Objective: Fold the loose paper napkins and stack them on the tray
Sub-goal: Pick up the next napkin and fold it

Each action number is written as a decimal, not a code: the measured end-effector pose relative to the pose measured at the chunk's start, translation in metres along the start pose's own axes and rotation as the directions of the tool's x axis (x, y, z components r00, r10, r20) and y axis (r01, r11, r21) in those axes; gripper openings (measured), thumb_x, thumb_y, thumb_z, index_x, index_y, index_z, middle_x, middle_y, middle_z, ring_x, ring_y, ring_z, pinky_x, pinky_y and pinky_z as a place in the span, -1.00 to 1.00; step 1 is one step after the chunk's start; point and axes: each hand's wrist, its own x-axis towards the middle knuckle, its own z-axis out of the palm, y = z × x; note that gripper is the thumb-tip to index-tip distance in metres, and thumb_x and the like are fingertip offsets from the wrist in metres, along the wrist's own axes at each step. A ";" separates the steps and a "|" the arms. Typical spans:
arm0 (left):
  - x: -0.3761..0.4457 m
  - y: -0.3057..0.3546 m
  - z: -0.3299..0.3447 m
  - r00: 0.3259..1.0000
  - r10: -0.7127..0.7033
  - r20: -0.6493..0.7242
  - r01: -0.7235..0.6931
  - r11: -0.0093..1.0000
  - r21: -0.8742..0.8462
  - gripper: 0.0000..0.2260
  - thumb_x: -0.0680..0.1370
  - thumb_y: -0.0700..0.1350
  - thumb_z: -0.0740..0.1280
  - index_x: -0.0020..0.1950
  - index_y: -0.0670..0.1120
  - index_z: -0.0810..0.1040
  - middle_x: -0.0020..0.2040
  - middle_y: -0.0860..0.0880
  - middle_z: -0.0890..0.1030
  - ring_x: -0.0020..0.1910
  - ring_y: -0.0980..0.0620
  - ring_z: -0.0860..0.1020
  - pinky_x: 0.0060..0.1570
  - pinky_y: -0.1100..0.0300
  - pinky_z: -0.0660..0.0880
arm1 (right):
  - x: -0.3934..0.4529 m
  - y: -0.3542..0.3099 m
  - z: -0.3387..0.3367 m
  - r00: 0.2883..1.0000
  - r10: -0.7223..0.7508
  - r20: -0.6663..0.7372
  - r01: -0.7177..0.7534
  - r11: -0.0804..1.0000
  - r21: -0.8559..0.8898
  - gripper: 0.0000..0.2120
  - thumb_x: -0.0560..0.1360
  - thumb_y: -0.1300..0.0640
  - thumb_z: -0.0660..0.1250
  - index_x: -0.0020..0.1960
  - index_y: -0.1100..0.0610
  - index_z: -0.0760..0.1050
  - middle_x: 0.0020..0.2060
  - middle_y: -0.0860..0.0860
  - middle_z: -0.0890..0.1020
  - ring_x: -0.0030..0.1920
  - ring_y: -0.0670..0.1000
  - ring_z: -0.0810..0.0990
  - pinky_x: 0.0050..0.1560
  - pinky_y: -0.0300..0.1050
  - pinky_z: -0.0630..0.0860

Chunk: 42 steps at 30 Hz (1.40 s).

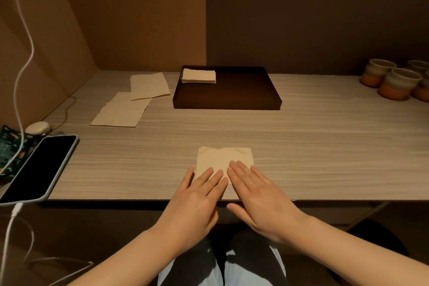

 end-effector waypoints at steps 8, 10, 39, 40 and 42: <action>0.006 -0.006 -0.001 0.991 0.005 -0.130 -0.005 1.000 -0.001 -0.45 0.27 -0.17 0.56 0.25 -0.14 0.57 0.22 -0.06 0.60 0.10 -0.03 0.56 0.27 -0.15 0.36 | -0.007 0.007 0.006 0.981 -0.119 -0.153 0.118 0.993 -0.014 -0.48 0.56 -0.06 0.08 0.39 0.21 0.45 0.35 0.15 0.50 0.37 0.07 0.45 0.37 -0.02 0.31; 0.006 -0.007 -0.002 0.983 0.035 -0.179 -0.035 0.999 -0.001 -0.48 0.25 -0.19 0.58 0.20 -0.14 0.61 0.16 -0.06 0.63 -0.01 -0.04 0.57 0.18 -0.10 0.46 | -0.010 0.008 0.006 0.974 -0.133 -0.181 0.136 0.991 -0.001 -0.53 0.57 -0.01 0.10 0.36 0.21 0.48 0.31 0.15 0.54 0.34 0.07 0.49 0.33 -0.01 0.41; 0.058 -0.072 -0.066 0.939 -0.109 -0.326 0.005 0.953 -0.304 -0.81 0.42 -0.22 0.46 0.01 -0.06 0.66 -0.11 0.06 0.68 -0.17 0.11 0.62 -0.18 0.10 0.58 | 0.059 0.064 -0.081 0.941 -0.065 -0.333 0.203 0.894 0.399 -0.70 0.42 0.38 0.46 0.11 0.13 0.64 -0.12 -0.01 0.70 -0.17 -0.19 0.60 -0.18 -0.17 0.63; 0.067 -0.078 -0.070 0.937 -0.110 -0.333 0.008 0.956 -0.292 -0.81 0.42 -0.23 0.47 0.01 -0.07 0.66 -0.12 0.04 0.68 -0.17 0.10 0.62 -0.17 0.12 0.59 | 0.068 0.069 -0.085 0.943 -0.062 -0.326 0.196 0.897 0.395 -0.70 0.43 0.38 0.45 0.11 0.12 0.64 -0.12 0.00 0.71 -0.15 -0.12 0.64 -0.18 -0.11 0.65; 0.085 -0.092 -0.076 0.935 -0.112 -0.337 0.023 0.966 -0.257 -0.80 0.42 -0.24 0.47 0.02 -0.06 0.66 -0.12 0.02 0.68 -0.16 0.09 0.61 -0.15 0.20 0.57 | 0.089 0.080 -0.092 0.946 -0.070 -0.318 0.191 0.910 0.369 -0.69 0.43 0.38 0.45 0.11 0.11 0.64 -0.09 0.01 0.70 -0.11 -0.03 0.67 -0.17 -0.04 0.65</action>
